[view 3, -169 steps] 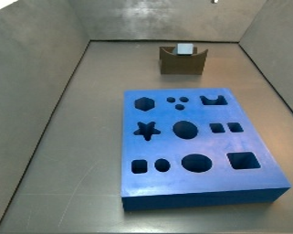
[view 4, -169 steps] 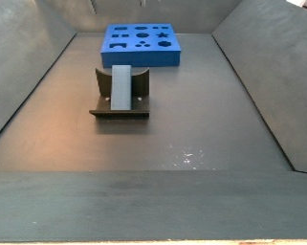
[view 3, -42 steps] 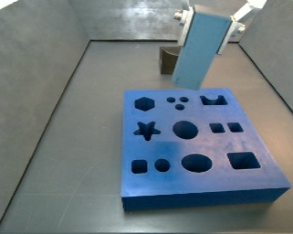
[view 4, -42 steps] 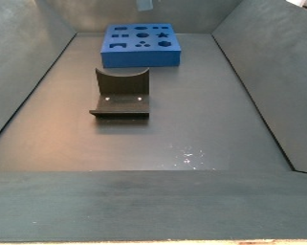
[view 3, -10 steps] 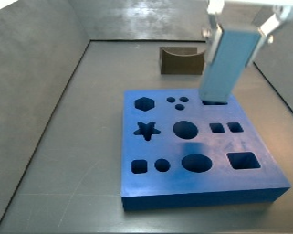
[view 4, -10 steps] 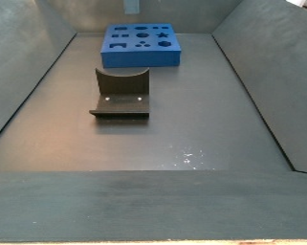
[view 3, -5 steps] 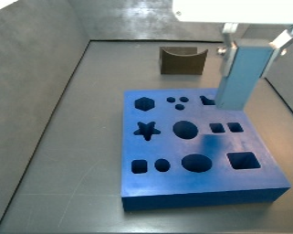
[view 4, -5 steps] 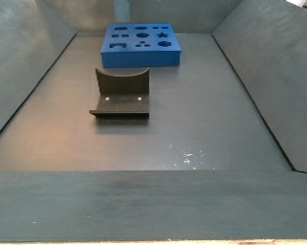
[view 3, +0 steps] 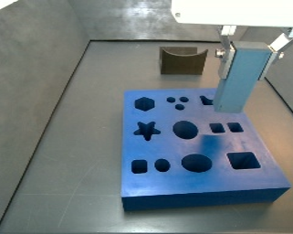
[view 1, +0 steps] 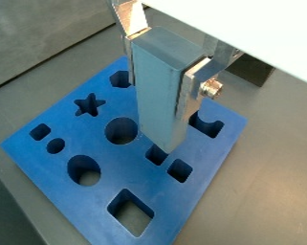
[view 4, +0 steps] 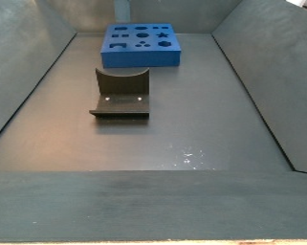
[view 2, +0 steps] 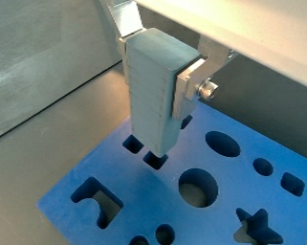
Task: Pick up the rectangle object. Move up. Place the rectangle object on the fixture. Regrasp the rectangle object. Move to above the board. Insert the rectangle object.
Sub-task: Insert the rectangle object.
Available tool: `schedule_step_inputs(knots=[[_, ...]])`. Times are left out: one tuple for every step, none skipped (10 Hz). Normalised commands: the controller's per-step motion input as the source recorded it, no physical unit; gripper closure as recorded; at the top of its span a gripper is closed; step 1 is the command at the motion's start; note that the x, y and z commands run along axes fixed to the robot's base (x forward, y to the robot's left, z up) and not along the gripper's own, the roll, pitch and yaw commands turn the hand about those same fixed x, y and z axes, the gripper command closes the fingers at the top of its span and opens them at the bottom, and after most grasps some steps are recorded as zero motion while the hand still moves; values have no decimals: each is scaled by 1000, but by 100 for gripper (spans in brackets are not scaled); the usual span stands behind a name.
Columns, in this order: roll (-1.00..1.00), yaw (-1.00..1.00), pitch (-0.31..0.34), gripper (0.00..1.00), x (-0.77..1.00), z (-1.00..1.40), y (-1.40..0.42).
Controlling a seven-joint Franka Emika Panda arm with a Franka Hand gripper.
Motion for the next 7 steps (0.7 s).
schedule_step_inputs(knots=[[169, -14, -1000, 100, -300, 97, 0], [163, -40, -1000, 100, -211, 160, 0], [157, -40, -1000, 100, -209, 166, 0], [166, -40, -1000, 100, -209, 163, 0], [174, -46, -1000, 100, -206, 163, 0], [183, -49, -1000, 100, -206, 166, 0], [200, -49, -1000, 100, -206, 163, 0]])
